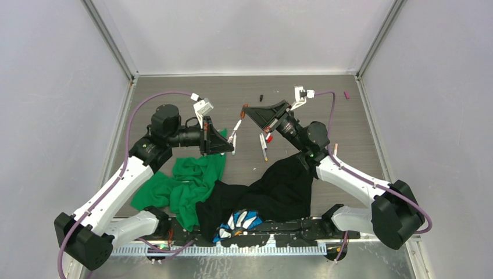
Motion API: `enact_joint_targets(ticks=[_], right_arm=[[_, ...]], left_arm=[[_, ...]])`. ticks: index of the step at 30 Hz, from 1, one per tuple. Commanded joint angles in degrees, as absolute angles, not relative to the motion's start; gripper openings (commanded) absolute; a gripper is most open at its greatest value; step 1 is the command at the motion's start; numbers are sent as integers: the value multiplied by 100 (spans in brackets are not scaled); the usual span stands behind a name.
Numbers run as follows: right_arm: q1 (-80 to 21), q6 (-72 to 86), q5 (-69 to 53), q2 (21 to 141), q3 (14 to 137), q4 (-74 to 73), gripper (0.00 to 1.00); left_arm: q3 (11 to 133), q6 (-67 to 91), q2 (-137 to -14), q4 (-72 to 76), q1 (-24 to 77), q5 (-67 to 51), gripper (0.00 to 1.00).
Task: Insert the pens into the pen caps
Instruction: Insert the pen cap onto the pen.
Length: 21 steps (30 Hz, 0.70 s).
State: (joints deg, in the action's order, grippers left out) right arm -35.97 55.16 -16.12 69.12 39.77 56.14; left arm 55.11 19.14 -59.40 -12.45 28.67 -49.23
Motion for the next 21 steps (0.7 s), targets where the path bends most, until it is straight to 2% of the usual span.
enact_joint_targets(ticks=[1,21], right_arm=[[-3634,5382,-1573,6695,4158,5904,1],[-3643,5338,-1603,6713,4071,5852,1]], left_arm=[[5531,1999,-5914,-914,2892,-4951,0],[5485,2052,-5903,-792,2896,-5033,0]])
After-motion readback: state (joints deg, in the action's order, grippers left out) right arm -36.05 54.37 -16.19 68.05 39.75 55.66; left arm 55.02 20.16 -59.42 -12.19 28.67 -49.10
